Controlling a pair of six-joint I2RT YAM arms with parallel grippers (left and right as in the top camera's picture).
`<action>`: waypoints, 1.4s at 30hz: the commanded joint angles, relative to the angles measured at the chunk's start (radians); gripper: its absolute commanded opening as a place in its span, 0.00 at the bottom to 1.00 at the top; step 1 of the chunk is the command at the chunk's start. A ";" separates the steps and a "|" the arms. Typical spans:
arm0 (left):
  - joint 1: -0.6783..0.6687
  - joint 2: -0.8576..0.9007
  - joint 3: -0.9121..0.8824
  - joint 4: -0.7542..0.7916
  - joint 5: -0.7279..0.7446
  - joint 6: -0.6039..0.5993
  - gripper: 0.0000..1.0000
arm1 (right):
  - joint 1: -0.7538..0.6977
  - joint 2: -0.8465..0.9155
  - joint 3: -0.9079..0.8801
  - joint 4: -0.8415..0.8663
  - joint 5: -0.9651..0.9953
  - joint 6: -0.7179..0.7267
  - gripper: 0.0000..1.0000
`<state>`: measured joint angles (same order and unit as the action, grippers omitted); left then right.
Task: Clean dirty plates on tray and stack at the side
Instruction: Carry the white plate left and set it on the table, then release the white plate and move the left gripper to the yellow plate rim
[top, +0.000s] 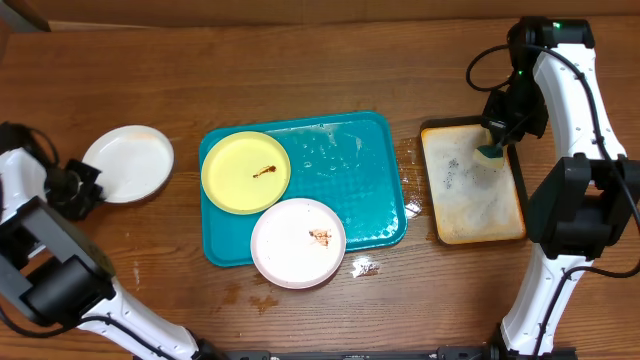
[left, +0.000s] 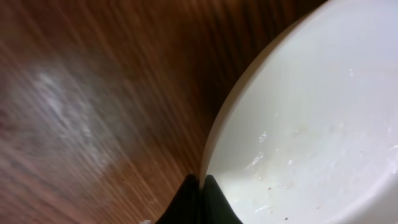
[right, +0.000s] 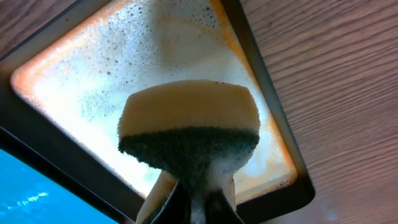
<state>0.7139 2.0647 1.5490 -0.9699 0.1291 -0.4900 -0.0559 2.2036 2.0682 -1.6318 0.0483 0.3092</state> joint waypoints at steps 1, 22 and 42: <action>0.036 -0.016 -0.008 0.001 -0.037 0.013 0.05 | 0.013 -0.033 0.022 0.002 -0.006 -0.011 0.04; 0.059 -0.016 -0.213 0.110 -0.070 0.023 0.35 | 0.050 -0.032 0.022 0.005 -0.006 -0.011 0.04; 0.048 -0.322 -0.211 -0.022 -0.073 -0.027 0.54 | 0.050 -0.032 0.022 0.005 -0.006 -0.030 0.04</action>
<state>0.7696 1.8233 1.3338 -0.9676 0.0669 -0.4904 -0.0105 2.2036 2.0682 -1.6272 0.0479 0.2871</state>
